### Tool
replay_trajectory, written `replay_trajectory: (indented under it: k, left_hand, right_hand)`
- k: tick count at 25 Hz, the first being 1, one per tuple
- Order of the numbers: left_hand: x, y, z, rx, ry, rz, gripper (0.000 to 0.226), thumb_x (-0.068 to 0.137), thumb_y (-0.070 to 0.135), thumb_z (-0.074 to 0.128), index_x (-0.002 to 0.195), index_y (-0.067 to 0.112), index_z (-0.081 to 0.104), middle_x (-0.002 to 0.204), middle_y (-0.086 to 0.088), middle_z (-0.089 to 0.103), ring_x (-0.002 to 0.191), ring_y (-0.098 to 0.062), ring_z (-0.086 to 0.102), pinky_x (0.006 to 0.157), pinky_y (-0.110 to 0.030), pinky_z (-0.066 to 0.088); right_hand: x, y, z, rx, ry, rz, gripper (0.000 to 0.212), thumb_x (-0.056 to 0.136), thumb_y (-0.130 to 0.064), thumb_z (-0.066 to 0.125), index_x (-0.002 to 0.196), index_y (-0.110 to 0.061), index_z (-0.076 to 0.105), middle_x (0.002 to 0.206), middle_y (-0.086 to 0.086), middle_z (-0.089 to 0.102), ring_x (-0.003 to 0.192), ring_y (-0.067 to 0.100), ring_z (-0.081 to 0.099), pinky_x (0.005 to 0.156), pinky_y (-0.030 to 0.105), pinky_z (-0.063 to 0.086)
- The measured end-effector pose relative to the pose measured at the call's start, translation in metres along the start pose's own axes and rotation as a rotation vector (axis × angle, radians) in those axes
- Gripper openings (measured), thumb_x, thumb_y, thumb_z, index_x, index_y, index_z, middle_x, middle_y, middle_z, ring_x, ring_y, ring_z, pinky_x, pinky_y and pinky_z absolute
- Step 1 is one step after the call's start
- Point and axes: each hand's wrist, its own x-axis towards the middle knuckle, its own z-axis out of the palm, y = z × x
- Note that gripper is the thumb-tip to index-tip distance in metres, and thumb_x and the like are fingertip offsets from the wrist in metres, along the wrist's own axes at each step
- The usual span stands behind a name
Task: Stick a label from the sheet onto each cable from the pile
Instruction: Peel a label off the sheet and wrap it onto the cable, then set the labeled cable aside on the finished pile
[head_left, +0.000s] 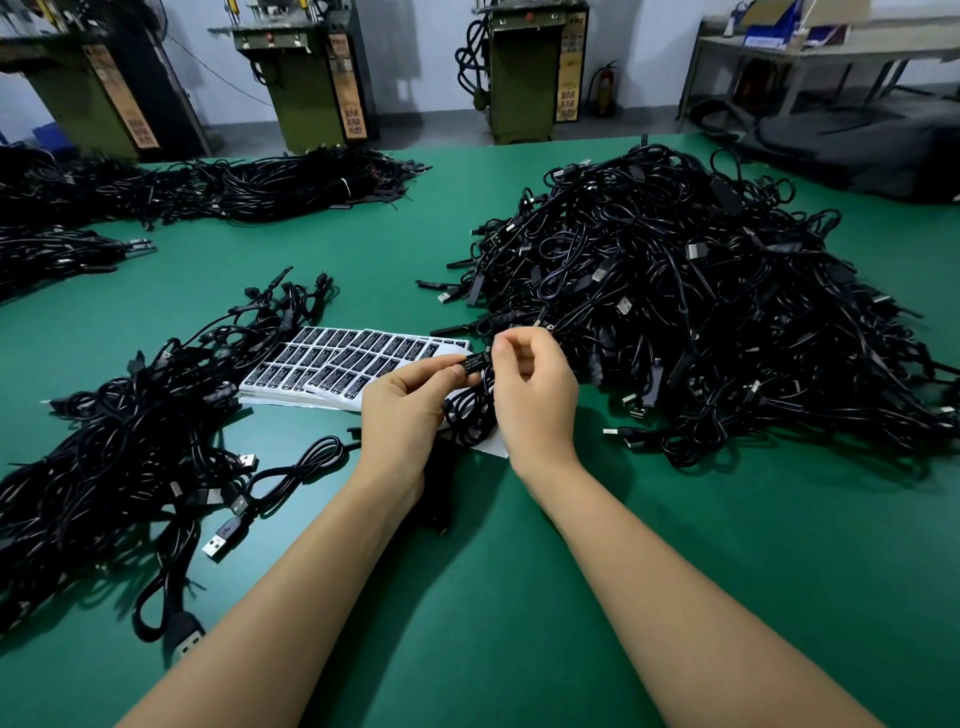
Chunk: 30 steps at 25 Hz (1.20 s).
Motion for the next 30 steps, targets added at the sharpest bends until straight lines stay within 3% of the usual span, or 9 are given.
replay_trajectory:
  k: [4, 8, 12, 15, 18, 22, 25, 28, 30]
  left_hand:
    - [-0.003, 0.004, 0.000, -0.022, -0.029, 0.025, 0.017, 0.084, 0.002, 0.064, 0.085, 0.013, 0.076, 0.082, -0.004, 0.076, 0.079, -0.008, 0.071, 0.061, -0.013, 0.050]
    - [-0.002, 0.004, -0.001, -0.023, -0.035, 0.016, 0.017, 0.085, 0.000, 0.062, 0.090, 0.010, 0.076, 0.082, -0.006, 0.075, 0.080, -0.010, 0.071, 0.062, -0.013, 0.050]
    - [0.000, 0.003, -0.001, -0.035, -0.026, -0.007, 0.016, 0.086, 0.001, 0.063, 0.096, 0.005, 0.074, 0.088, -0.011, 0.075, 0.082, -0.012, 0.071, 0.061, -0.015, 0.050]
    - [0.000, 0.001, -0.001, -0.013, -0.041, -0.002, 0.017, 0.088, 0.003, 0.062, 0.095, 0.013, 0.074, 0.088, -0.011, 0.075, 0.082, -0.012, 0.070, 0.059, -0.014, 0.049]
    - [0.001, 0.001, -0.003, 0.041, -0.075, 0.038, 0.020, 0.090, 0.005, 0.058, 0.095, 0.015, 0.074, 0.084, -0.007, 0.075, 0.069, -0.006, 0.067, 0.055, -0.010, 0.046]
    - [0.001, 0.003, -0.006, 0.049, -0.100, 0.005, 0.013, 0.089, 0.005, 0.063, 0.093, 0.012, 0.073, 0.082, -0.004, 0.075, 0.047, 0.002, 0.056, 0.046, -0.008, 0.041]
    - [0.000, 0.008, -0.010, 0.078, -0.127, -0.015, 0.013, 0.088, 0.005, 0.065, 0.100, 0.006, 0.071, 0.077, -0.001, 0.074, 0.042, 0.004, 0.052, 0.042, -0.006, 0.037]
    - [-0.003, 0.014, -0.010, 0.111, -0.112, -0.009, 0.012, 0.090, 0.001, 0.061, 0.096, 0.006, 0.070, 0.070, -0.002, 0.072, 0.038, 0.003, 0.049, 0.043, -0.007, 0.040]
    - [-0.001, 0.022, -0.017, 0.181, -0.051, 0.009, 0.012, 0.089, 0.001, 0.061, 0.091, 0.008, 0.069, 0.067, -0.002, 0.070, 0.037, 0.002, 0.045, 0.041, -0.009, 0.038]
  right_hand:
    - [-0.001, 0.001, -0.001, -0.014, -0.107, -0.022, 0.008, 0.086, -0.017, 0.070, 0.085, -0.011, 0.065, 0.078, -0.002, 0.067, 0.070, 0.006, 0.061, 0.070, 0.021, 0.051]
    - [0.004, 0.000, -0.006, 0.107, -0.156, 0.048, 0.005, 0.085, -0.008, 0.070, 0.084, -0.006, 0.066, 0.077, 0.008, 0.070, 0.072, 0.019, 0.066, 0.072, 0.029, 0.055]
    - [0.007, 0.000, -0.009, 0.205, -0.193, 0.126, 0.013, 0.088, -0.004, 0.065, 0.080, -0.015, 0.065, 0.076, 0.003, 0.068, 0.070, 0.009, 0.064, 0.068, 0.019, 0.050]
    - [0.008, 0.000, -0.010, 0.213, -0.220, 0.142, 0.017, 0.091, -0.002, 0.059, 0.084, -0.015, 0.066, 0.080, 0.002, 0.068, 0.071, 0.008, 0.064, 0.066, 0.014, 0.049]
    - [0.010, 0.001, -0.012, 0.140, -0.298, 0.067, 0.018, 0.091, 0.000, 0.058, 0.090, -0.013, 0.069, 0.081, 0.000, 0.069, 0.075, 0.011, 0.066, 0.074, 0.021, 0.053]
    - [0.012, 0.002, -0.018, 0.060, -0.375, 0.022, 0.013, 0.085, -0.004, 0.069, 0.088, -0.016, 0.070, 0.082, 0.010, 0.072, 0.083, 0.026, 0.069, 0.084, 0.037, 0.056]
    - [0.014, 0.002, -0.023, 0.060, -0.409, 0.015, 0.013, 0.086, -0.004, 0.068, 0.090, -0.016, 0.070, 0.082, 0.006, 0.072, 0.081, 0.019, 0.069, 0.083, 0.032, 0.056]
    - [0.014, 0.001, -0.025, 0.074, -0.431, 0.007, 0.013, 0.089, -0.002, 0.064, 0.092, -0.014, 0.070, 0.082, 0.001, 0.071, 0.077, 0.005, 0.067, 0.072, 0.016, 0.051]
    - [0.014, 0.001, -0.026, 0.086, -0.385, 0.024, 0.013, 0.091, -0.002, 0.062, 0.090, -0.014, 0.068, 0.078, 0.000, 0.070, 0.070, 0.000, 0.065, 0.068, 0.013, 0.049]
